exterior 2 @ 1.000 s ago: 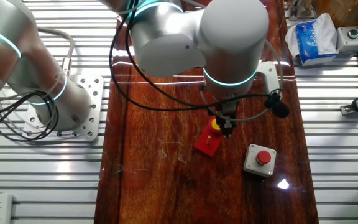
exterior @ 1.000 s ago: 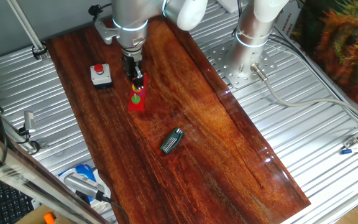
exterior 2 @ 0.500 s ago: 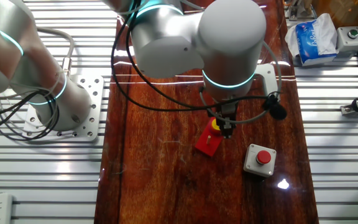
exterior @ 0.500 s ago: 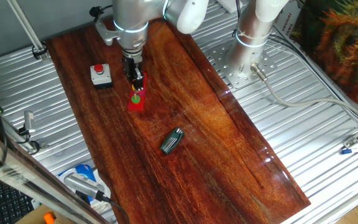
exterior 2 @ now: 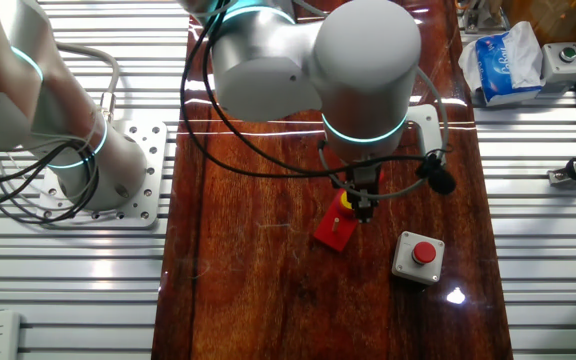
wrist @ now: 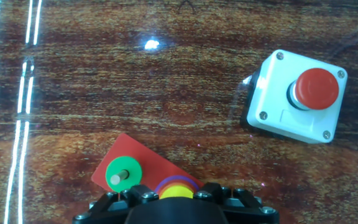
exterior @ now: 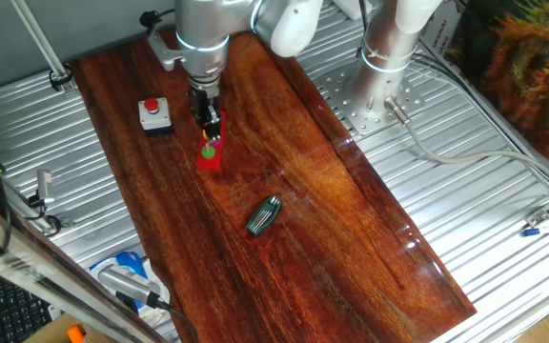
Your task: Take out one Hanoi block and throw it aside
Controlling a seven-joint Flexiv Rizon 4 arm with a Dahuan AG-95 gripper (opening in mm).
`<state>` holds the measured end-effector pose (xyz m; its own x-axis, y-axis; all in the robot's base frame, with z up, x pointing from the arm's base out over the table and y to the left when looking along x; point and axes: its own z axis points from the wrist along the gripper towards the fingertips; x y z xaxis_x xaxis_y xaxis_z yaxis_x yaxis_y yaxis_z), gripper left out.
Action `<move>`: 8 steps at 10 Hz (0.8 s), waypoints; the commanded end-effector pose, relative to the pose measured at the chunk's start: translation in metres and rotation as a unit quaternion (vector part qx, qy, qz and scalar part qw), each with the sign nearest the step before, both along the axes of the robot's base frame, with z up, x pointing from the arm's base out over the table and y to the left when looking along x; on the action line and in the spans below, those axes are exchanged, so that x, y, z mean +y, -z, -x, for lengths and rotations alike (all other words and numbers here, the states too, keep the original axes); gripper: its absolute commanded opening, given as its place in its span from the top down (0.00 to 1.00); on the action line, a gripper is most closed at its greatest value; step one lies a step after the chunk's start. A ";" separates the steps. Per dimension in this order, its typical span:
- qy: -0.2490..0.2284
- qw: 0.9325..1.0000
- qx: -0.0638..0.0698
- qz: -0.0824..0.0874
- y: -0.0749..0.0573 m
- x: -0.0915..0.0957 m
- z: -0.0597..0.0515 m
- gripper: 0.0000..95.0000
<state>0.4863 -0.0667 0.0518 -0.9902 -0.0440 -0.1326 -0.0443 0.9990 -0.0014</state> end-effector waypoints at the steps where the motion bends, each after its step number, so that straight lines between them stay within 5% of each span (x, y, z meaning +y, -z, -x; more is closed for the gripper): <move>1: 0.000 1.000 0.000 -0.003 -0.002 0.001 0.000 0.40; 2: 0.001 1.000 0.000 -0.002 -0.002 0.001 0.000 0.60; 3: 0.002 1.000 -0.001 -0.002 -0.002 0.001 0.000 0.60; 4: 0.003 1.000 -0.002 -0.002 -0.002 0.001 0.000 0.80; 5: 0.005 1.000 -0.003 -0.002 -0.002 0.001 0.000 0.80; 6: 0.010 1.000 -0.004 -0.003 -0.002 0.001 0.000 1.00; 8: 0.010 1.000 -0.004 -0.003 -0.002 0.001 0.000 1.00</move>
